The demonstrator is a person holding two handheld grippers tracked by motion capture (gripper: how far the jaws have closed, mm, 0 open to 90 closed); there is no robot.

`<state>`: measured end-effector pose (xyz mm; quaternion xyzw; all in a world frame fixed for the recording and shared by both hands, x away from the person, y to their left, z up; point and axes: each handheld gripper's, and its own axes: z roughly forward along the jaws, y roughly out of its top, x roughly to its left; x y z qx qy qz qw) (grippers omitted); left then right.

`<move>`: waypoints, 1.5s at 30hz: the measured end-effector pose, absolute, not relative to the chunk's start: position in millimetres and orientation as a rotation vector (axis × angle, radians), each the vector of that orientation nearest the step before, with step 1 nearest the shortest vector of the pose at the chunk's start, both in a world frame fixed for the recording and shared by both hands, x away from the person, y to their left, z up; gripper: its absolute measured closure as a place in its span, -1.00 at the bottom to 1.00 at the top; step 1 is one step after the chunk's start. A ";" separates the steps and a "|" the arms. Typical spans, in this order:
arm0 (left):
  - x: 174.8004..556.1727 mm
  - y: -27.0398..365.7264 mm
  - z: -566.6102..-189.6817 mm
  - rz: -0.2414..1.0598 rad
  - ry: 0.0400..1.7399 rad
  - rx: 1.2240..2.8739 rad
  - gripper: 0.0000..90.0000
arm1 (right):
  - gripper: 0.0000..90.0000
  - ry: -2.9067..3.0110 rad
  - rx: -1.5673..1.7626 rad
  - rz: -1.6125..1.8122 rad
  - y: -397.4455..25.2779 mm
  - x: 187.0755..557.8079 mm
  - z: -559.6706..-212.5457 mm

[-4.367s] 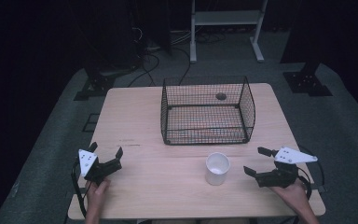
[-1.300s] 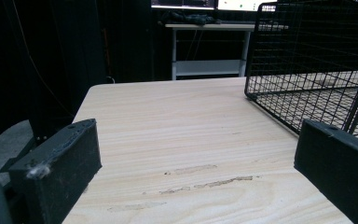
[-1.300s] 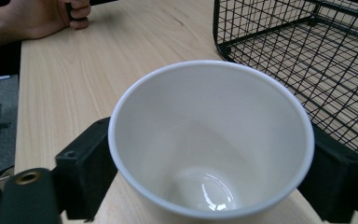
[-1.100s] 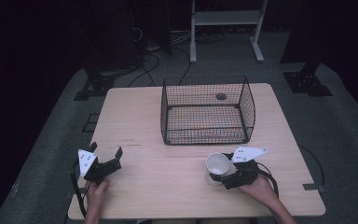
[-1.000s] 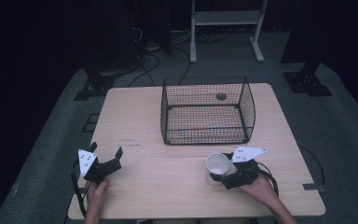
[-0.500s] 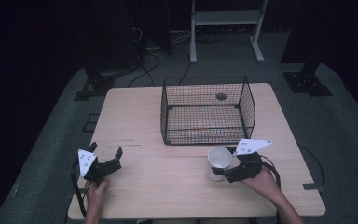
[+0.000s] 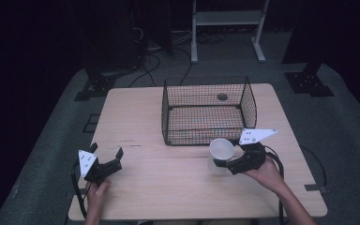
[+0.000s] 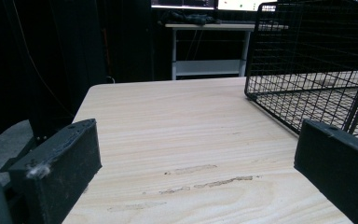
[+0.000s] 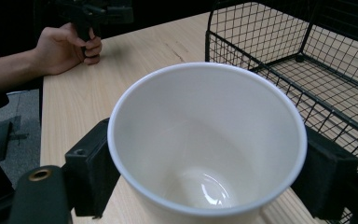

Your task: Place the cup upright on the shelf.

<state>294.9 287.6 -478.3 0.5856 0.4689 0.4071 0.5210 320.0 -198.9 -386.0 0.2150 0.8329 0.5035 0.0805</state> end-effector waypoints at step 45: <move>294.9 287.6 -478.2 0.972 1.120 1.404 -1.00 | -0.59 2.485 0.624 1.526 -184.4 377.9 -320.2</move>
